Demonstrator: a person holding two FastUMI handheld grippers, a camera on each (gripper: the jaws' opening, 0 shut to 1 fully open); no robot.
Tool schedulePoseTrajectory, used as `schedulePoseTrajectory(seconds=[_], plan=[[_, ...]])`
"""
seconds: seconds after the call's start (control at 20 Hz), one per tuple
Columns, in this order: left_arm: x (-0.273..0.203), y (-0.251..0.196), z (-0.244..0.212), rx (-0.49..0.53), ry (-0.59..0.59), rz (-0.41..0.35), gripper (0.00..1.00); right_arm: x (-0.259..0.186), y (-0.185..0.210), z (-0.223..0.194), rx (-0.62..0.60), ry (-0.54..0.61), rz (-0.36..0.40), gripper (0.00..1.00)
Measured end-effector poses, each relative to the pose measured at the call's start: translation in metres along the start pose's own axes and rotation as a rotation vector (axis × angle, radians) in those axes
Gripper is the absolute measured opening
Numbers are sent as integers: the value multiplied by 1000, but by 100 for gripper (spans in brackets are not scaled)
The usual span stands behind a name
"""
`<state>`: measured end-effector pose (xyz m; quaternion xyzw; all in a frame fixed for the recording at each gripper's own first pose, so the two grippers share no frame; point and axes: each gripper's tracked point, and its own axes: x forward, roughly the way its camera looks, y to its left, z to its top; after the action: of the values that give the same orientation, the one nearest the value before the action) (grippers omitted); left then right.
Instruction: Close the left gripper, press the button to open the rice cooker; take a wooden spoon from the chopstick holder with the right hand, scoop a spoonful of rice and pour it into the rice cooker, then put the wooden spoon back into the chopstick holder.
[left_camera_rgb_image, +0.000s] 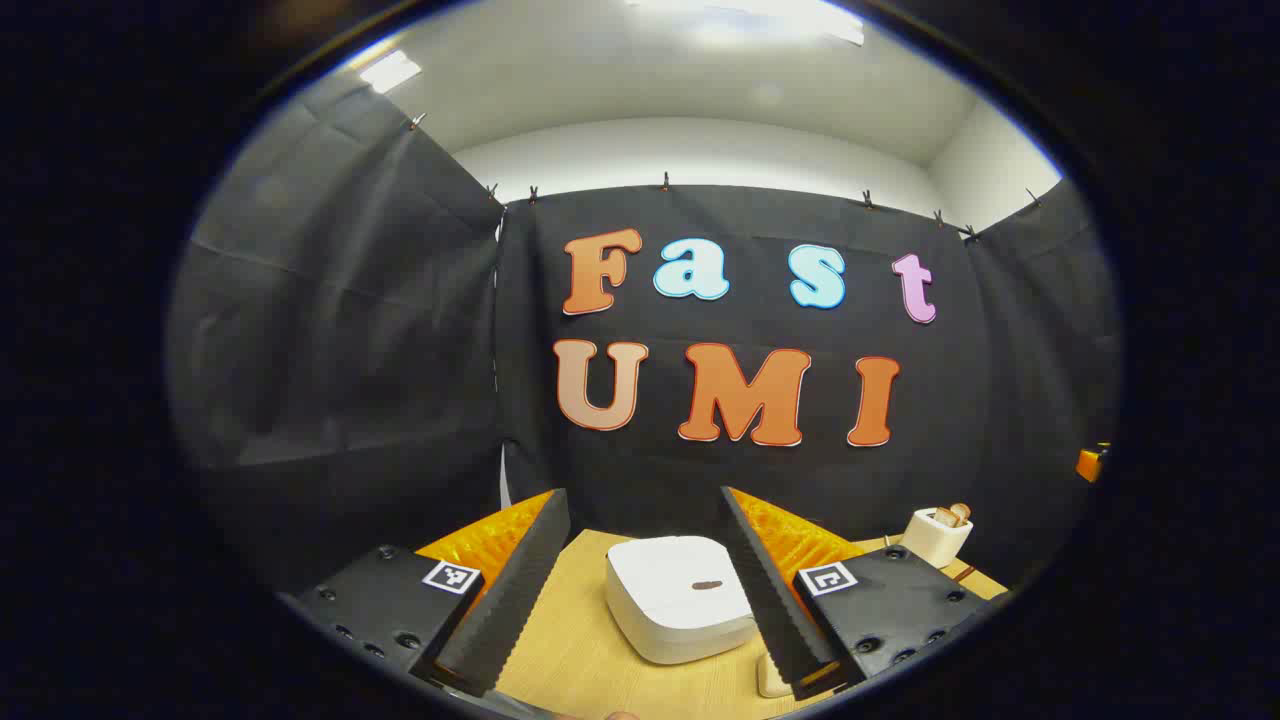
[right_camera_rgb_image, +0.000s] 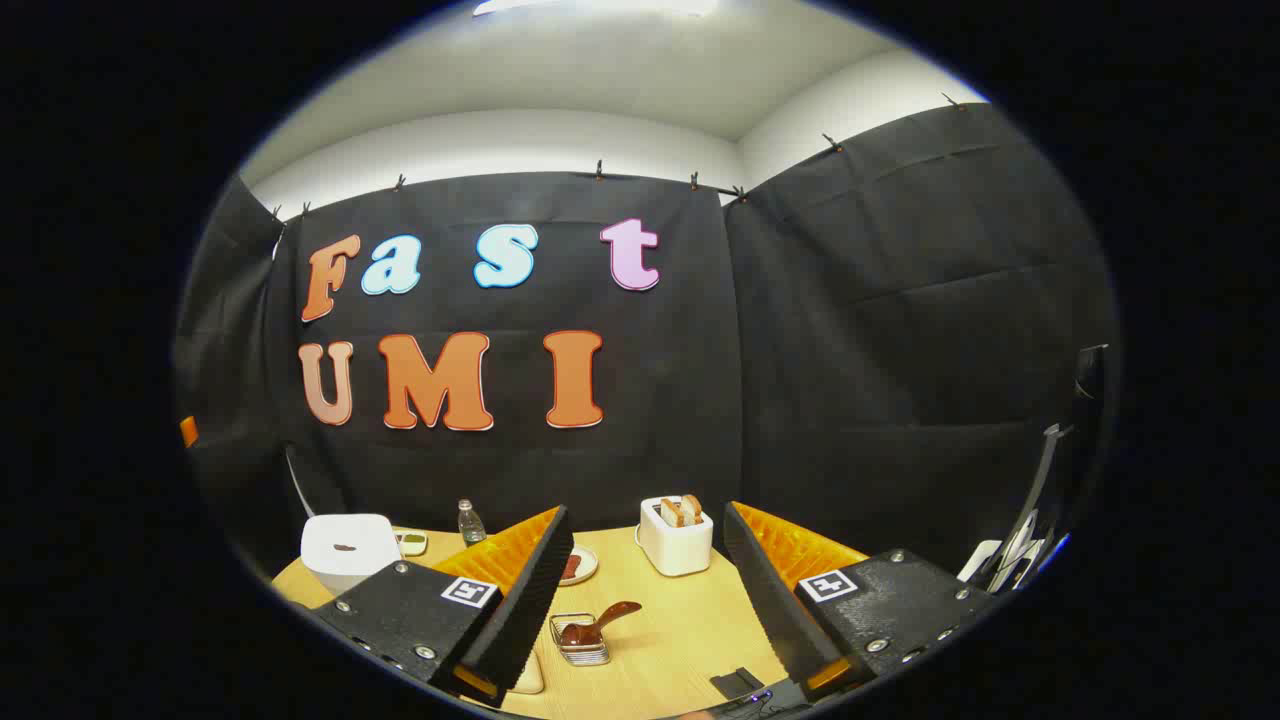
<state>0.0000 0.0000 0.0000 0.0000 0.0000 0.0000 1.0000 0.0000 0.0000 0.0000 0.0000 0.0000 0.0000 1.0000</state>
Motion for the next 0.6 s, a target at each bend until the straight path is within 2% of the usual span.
schedulePoseTrajectory(seconds=[0.15,0.6], plan=[[2,-9,0,20,3,21,99,10,-4,-10,-12,33,20,94],[6,-28,7,7,12,-6,99,30,-7,-12,-9,23,26,94]])
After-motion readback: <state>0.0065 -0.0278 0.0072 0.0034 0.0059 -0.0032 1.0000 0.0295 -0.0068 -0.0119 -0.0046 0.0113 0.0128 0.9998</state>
